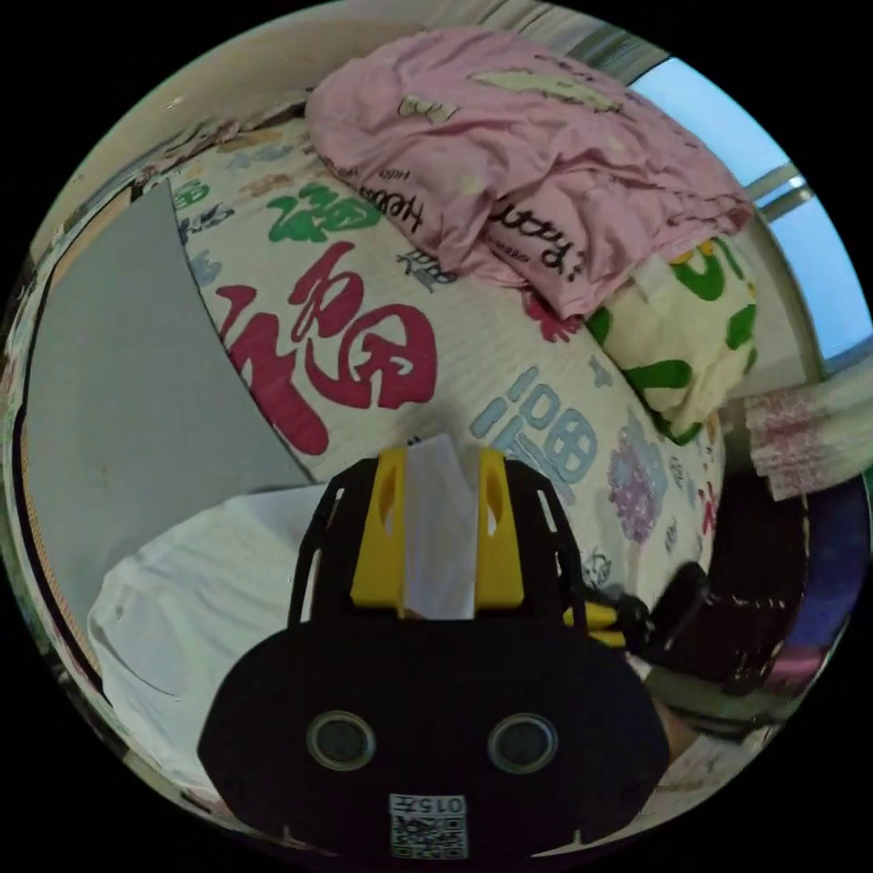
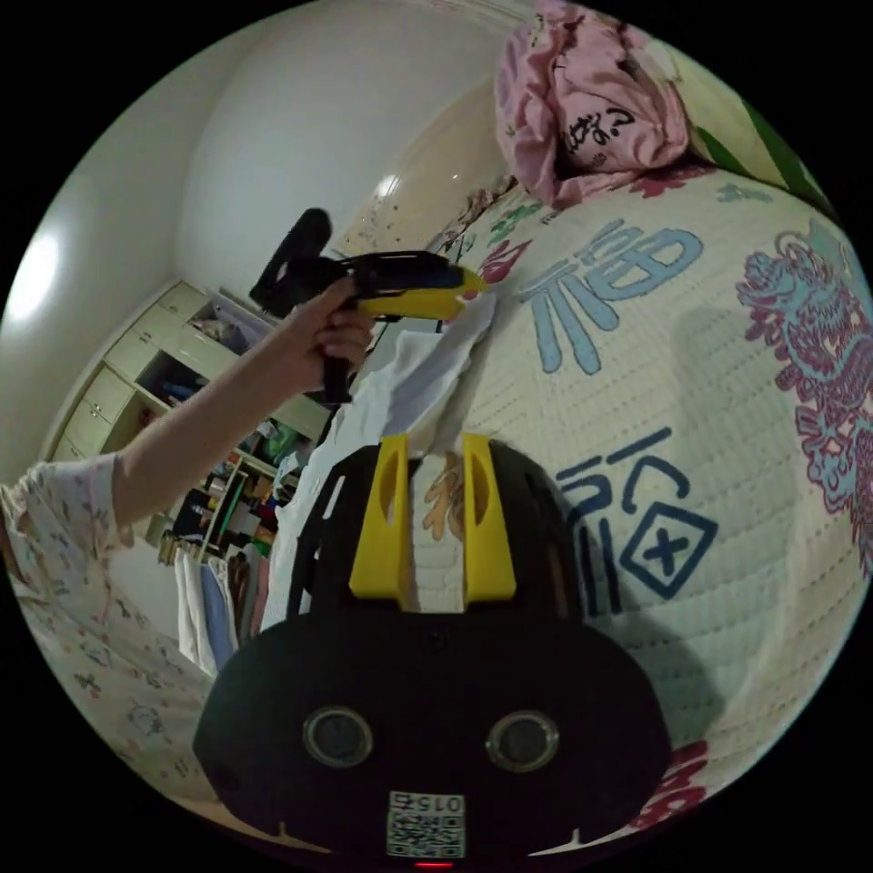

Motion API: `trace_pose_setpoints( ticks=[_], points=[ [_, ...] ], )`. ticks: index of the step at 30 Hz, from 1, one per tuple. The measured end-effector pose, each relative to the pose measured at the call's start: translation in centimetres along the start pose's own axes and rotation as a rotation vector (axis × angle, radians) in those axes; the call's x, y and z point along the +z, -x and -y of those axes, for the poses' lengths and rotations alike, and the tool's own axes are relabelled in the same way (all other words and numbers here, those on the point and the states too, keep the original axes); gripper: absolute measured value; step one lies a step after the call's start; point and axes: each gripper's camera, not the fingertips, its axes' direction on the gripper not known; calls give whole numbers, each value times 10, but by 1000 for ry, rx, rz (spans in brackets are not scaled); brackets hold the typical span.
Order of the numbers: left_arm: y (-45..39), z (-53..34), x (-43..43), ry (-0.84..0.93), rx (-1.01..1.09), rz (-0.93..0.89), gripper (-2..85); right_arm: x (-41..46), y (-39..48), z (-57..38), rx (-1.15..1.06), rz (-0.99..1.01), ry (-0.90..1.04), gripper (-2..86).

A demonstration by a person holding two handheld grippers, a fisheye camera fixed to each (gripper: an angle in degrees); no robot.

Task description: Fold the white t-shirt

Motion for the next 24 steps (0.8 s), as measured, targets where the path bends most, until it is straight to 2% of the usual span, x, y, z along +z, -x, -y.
trace_pose_setpoints(
  ticks=[4, 8, 12, 14, 15, 16, 18, 21, 24],
  points=[
    [-5, 18, 19, 5, -14, 75, 97, -1, 22, 0, -88, -124, 26, 97],
    [12, 24, 2, -10, -25, 41, 31, -6, 8, 0, -43, -152, 44, 29],
    [30, -1, -64, -215, 4, -78, 14, -12, -6, 0, -33, -137, 62, 10],
    [36, -17, -92, -261, 14, -88, 12, -27, -9, -3, -51, -81, 34, 38],
    [42, -31, -110, -293, 20, -100, 11, -33, -12, -4, -33, -61, 11, 78],
    [45, -38, -119, -313, 26, -106, 10, -43, -21, -7, 19, -27, -47, 159],
    [57, -72, -147, -379, 53, -111, 9, -51, -35, -10, 66, 5, -111, 171],
    [71, -116, -171, -423, 87, -132, 9, -32, -58, -3, 69, 3, -2, 162],
    [94, -164, -188, -448, 64, -145, 9, 3, -78, 3, 53, 33, 188, 113]
  ],
)
